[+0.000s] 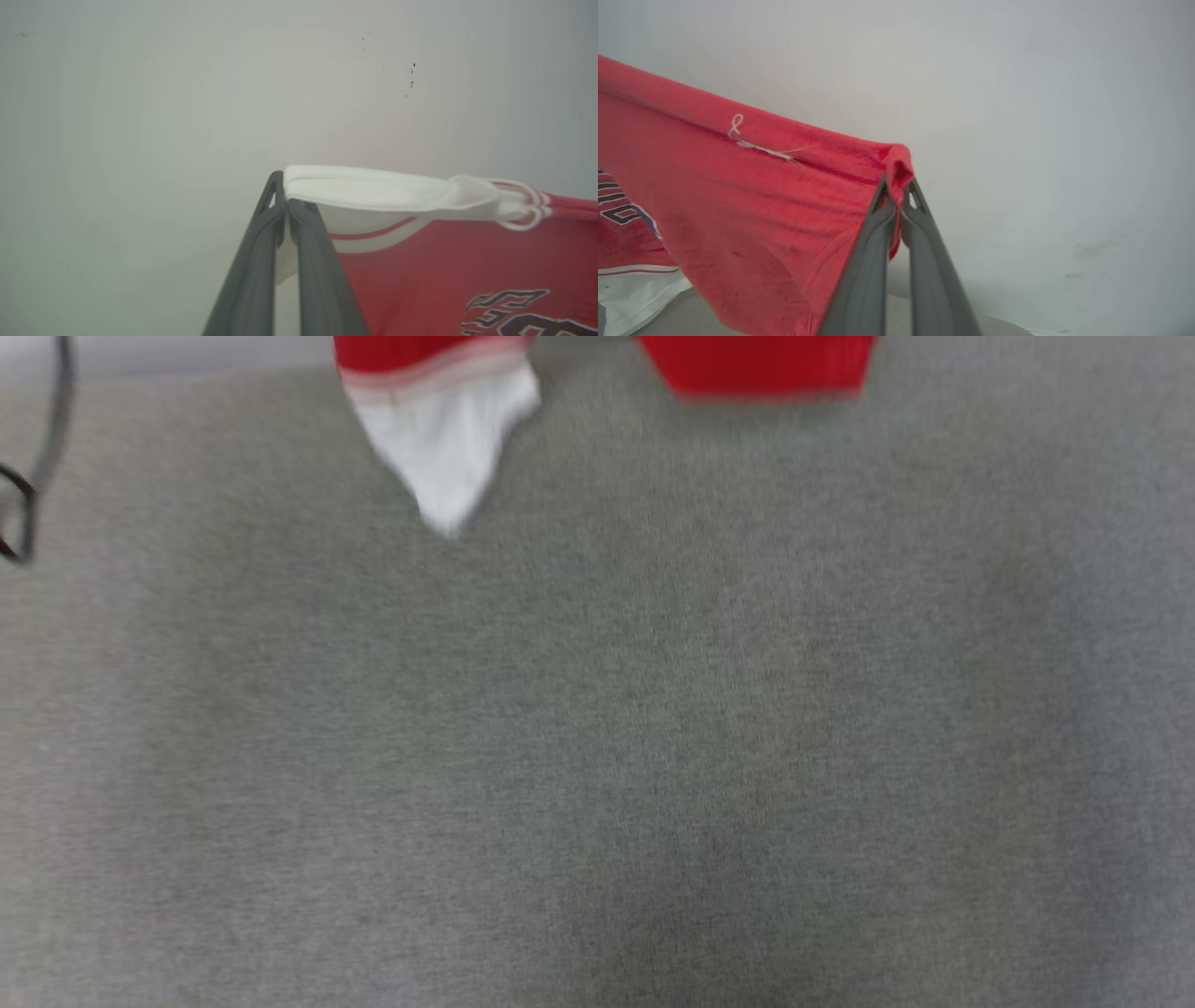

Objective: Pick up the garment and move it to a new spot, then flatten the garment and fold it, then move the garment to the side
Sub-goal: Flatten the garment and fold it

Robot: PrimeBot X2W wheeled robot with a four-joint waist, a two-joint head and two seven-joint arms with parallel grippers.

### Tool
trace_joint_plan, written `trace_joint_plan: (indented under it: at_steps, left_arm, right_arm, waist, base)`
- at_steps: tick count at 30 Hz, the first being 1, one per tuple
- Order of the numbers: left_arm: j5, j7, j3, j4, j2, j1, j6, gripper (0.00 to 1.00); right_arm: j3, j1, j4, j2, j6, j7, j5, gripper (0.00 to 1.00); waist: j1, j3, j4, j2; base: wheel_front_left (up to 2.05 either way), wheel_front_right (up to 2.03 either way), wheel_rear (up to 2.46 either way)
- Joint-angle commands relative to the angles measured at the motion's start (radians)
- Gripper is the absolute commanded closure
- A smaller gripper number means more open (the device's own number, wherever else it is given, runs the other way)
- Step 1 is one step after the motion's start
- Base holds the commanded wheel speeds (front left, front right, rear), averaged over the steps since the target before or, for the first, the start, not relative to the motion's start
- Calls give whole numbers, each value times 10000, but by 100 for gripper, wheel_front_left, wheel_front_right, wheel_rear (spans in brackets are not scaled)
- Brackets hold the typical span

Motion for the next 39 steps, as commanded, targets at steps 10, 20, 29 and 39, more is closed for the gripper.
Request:
trace_joint_plan:
  at_steps: [10,20,29,39]
  left_arm:
    - [536,-765,228,1049,555,-3085,-513,100]
    - [322,-1285,309,1512,361,-2997,-593,100]
    - [-130,-1688,505,1792,122,-2488,-736,100]
    - [-778,-2631,561,2352,-533,-677,-1260,100]
  right_arm:
    - [-380,-2336,452,691,-28,-1790,-1219,100]
    - [210,-3233,1666,1033,-25,-2978,-1179,100]
    - [795,-3559,2917,1237,-24,-3570,-915,100]
    - [1182,-2221,3960,1084,-24,-4235,-299,100]
  waist:
    - [-1,2437,-471,0]
    - [-1,3733,-310,0]
    - [-1,4236,-91,0]
    - [-1,3442,369,0]
  base:
    - [0,0,0]
    - [0,0,0]
    - [0,0,0]
    - [0,0,0]
